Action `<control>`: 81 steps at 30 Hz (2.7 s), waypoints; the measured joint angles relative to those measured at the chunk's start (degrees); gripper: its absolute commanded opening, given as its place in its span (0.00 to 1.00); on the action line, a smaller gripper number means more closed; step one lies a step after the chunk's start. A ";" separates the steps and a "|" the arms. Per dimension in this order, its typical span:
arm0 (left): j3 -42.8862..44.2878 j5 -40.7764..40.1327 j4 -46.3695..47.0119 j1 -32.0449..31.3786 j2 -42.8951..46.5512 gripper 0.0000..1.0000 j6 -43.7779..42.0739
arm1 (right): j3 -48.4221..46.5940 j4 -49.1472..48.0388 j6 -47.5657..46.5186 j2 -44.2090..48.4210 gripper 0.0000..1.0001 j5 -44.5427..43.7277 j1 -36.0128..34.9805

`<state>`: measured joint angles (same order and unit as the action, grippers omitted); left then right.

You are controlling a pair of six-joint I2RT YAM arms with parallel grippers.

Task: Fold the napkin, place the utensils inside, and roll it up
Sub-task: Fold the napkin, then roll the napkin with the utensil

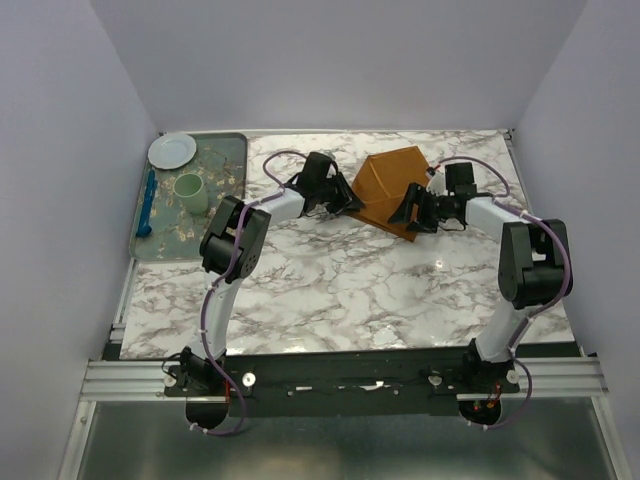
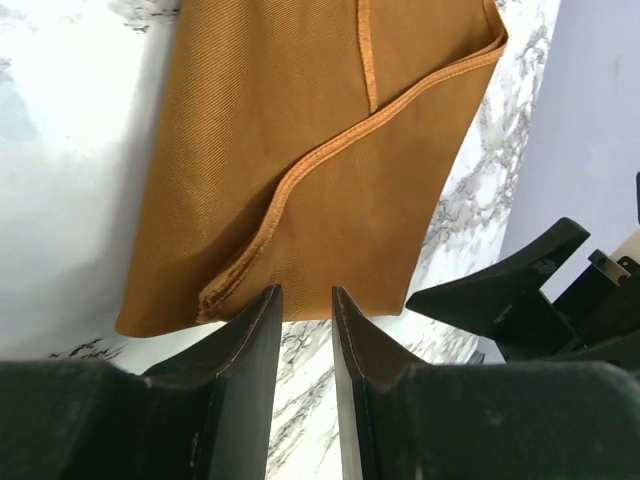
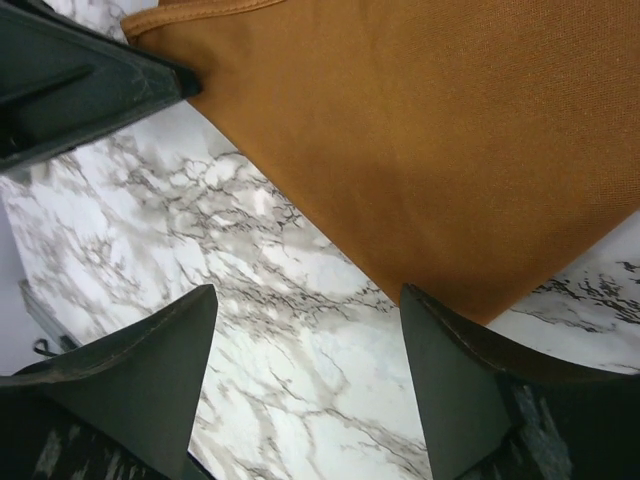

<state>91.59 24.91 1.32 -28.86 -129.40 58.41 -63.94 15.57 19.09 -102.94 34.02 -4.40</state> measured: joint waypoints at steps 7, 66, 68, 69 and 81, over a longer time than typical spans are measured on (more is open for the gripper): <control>0.13 -1.36 -2.99 0.00 0.02 0.34 -2.51 | 0.83 -1.40 0.72 -0.44 1.00 0.39 0.09; 0.92 -4.94 -12.17 1.07 9.09 0.54 -8.22 | -31.98 12.83 -0.81 -13.86 0.59 -16.04 12.46; -5.22 -4.96 -11.28 0.81 15.69 0.57 -7.85 | -27.23 13.22 -6.05 -4.22 0.66 -22.69 10.23; -7.63 -4.94 -11.10 0.70 19.04 0.58 -7.72 | -25.59 12.87 -7.74 -0.09 0.68 -25.18 8.55; -34.23 -8.50 -11.37 2.32 48.54 0.61 -4.55 | -4.07 7.23 -34.27 15.52 0.72 -46.42 -16.04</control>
<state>57.36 16.40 -10.04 -26.55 -80.86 53.87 -68.01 22.81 -15.18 -87.42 -12.40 -20.45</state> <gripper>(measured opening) 0.608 0.733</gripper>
